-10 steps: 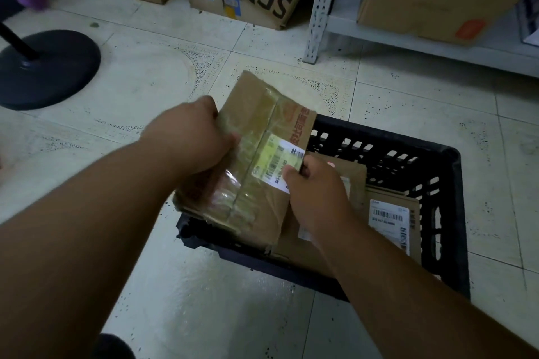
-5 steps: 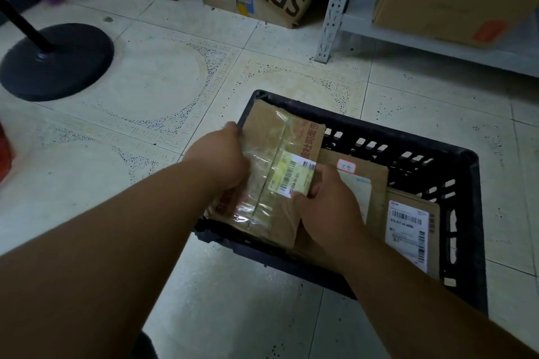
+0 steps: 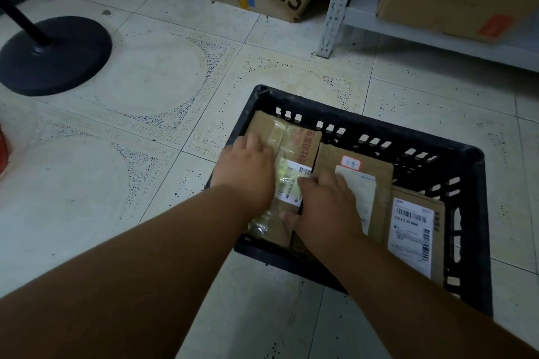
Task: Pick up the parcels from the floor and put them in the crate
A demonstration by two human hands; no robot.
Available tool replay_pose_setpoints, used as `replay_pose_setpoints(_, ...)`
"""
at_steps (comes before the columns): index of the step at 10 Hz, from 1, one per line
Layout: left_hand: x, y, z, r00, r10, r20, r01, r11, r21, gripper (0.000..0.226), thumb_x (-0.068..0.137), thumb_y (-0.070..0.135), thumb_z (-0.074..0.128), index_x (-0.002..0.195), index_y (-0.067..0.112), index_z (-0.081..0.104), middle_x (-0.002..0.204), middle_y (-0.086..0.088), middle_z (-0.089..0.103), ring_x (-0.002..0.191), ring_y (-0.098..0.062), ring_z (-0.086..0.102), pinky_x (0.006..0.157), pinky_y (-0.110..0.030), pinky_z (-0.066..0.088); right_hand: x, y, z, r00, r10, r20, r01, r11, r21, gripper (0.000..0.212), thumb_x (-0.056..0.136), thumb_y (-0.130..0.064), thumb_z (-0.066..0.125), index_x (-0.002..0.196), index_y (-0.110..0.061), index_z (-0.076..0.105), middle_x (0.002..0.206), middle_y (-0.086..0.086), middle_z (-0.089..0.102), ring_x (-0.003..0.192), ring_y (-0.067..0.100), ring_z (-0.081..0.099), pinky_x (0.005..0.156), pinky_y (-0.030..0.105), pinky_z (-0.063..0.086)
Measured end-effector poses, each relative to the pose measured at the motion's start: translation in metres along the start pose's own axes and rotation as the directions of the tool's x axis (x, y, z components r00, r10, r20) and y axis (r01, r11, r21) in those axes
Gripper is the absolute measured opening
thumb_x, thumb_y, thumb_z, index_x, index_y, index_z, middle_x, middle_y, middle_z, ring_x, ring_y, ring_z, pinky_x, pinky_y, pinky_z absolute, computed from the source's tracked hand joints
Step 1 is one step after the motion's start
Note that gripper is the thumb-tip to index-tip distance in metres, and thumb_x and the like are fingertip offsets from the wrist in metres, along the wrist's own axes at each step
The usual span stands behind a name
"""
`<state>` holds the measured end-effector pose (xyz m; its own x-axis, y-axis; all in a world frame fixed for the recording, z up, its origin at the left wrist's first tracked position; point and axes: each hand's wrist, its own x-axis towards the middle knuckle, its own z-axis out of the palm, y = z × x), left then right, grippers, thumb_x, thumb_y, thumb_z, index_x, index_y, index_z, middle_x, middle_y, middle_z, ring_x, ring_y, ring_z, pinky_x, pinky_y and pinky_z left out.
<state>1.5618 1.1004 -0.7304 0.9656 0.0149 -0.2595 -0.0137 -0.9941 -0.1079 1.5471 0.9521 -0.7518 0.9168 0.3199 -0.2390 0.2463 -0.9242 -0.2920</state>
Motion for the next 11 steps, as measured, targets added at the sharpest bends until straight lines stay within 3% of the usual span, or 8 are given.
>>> replay_pose_setpoints(1, 0.003, 0.007, 0.024, 0.985, 0.173, 0.007, -0.171, 0.976, -0.136, 0.065, 0.103, 0.04, 0.028, 0.158, 0.024, -0.002, 0.166, -0.008, -0.009, 0.152, -0.027, -0.007, 0.123, -0.044, 0.008, 0.006, 0.011, 0.008, 0.995, -0.044, -0.085, 0.039, 0.997, -0.061, 0.086, 0.082, -0.065, 0.062, 0.151, -0.021, 0.037, 0.166, 0.013, 0.015, 0.154, 0.034, 0.007, 0.12, 0.048, 0.014)
replay_pose_setpoints(2, 0.006, 0.01, 0.041, 0.969, 0.226, 0.097, -0.216, 0.971, -0.102, 0.06, 0.105, 0.044, 0.013, 0.154, 0.029, -0.019, 0.161, -0.004, -0.025, 0.148, -0.024, -0.024, 0.123, -0.044, -0.006, 0.01, 0.03, 0.024, 0.998, -0.054, 0.034, 0.057, 0.996, -0.071, 0.1, 0.088, -0.077, 0.031, 0.16, -0.019, -0.007, 0.165, 0.011, -0.022, 0.151, 0.028, -0.026, 0.123, 0.046, -0.011)
replay_pose_setpoints(3, 0.008, 0.008, 0.04, 0.967, 0.228, 0.114, -0.217, 0.971, -0.103, 0.061, 0.104, 0.045, 0.015, 0.154, 0.03, -0.018, 0.162, -0.003, -0.024, 0.149, -0.023, -0.023, 0.122, -0.043, -0.008, 0.011, 0.036, 0.029, 0.996, -0.069, 0.06, 0.072, 0.996, -0.049, 0.097, 0.089, -0.075, 0.02, 0.158, -0.018, -0.016, 0.162, 0.01, -0.03, 0.148, 0.027, -0.033, 0.121, 0.044, -0.018)
replay_pose_setpoints(5, 0.013, 0.014, 0.021, 0.975, 0.191, 0.113, -0.171, 0.971, -0.169, 0.064, 0.102, 0.044, 0.034, 0.157, 0.036, 0.002, 0.166, 0.001, -0.005, 0.152, -0.023, -0.004, 0.121, -0.044, 0.004, 0.016, 0.04, 0.008, 0.995, -0.082, 0.064, 0.081, 0.997, 0.005, 0.07, 0.104, -0.054, 0.024, 0.16, -0.019, 0.001, 0.169, 0.006, -0.01, 0.154, 0.022, -0.015, 0.124, 0.038, -0.007)
replay_pose_setpoints(6, 0.016, 0.014, 0.017, 0.981, 0.196, -0.009, -0.195, 0.97, -0.144, 0.062, 0.099, 0.043, 0.038, 0.156, 0.034, 0.016, 0.165, -0.003, 0.012, 0.151, -0.026, 0.012, 0.119, -0.048, 0.018, 0.022, 0.047, -0.004, 0.998, -0.056, 0.041, 0.056, 0.998, 0.02, 0.067, 0.106, -0.049, 0.023, 0.16, -0.016, 0.002, 0.169, 0.005, -0.004, 0.155, 0.02, -0.01, 0.122, 0.035, -0.009)
replay_pose_setpoints(8, 0.006, 0.022, 0.046, 0.987, 0.161, -0.027, -0.163, 0.978, -0.126, 0.061, 0.102, 0.048, 0.012, 0.157, 0.027, -0.005, 0.166, -0.003, -0.006, 0.152, -0.023, -0.01, 0.123, -0.047, 0.001, 0.016, 0.064, 0.019, 0.994, -0.09, 0.055, 0.096, 0.988, -0.119, 0.074, 0.1, -0.054, 0.004, 0.158, -0.01, -0.01, 0.165, 0.01, -0.021, 0.15, 0.02, -0.027, 0.122, 0.039, -0.016)
replay_pose_setpoints(10, 0.012, 0.027, 0.029, 0.986, 0.164, 0.026, -0.162, 0.983, -0.087, 0.06, 0.102, 0.047, 0.02, 0.157, 0.028, 0.006, 0.166, -0.007, 0.006, 0.152, -0.028, 0.004, 0.122, -0.049, 0.013, 0.018, 0.059, 0.011, 0.998, -0.053, 0.038, 0.055, 0.997, -0.05, 0.067, 0.107, -0.045, 0.021, 0.159, -0.009, 0.001, 0.168, 0.01, -0.01, 0.154, 0.021, -0.016, 0.124, 0.038, -0.011)
replay_pose_setpoints(11, 0.009, 0.037, -0.016, 0.981, 0.17, 0.089, -0.155, 0.977, -0.148, 0.058, 0.097, 0.041, 0.04, 0.151, 0.025, 0.025, 0.157, -0.011, 0.026, 0.144, -0.031, 0.027, 0.112, -0.046, 0.03, 0.025, 0.055, -0.02, 0.984, -0.016, 0.175, -0.005, 0.992, 0.122, 0.069, 0.105, -0.035, 0.041, 0.159, -0.007, 0.008, 0.168, 0.012, 0.005, 0.155, 0.025, 0.003, 0.126, 0.037, 0.006)
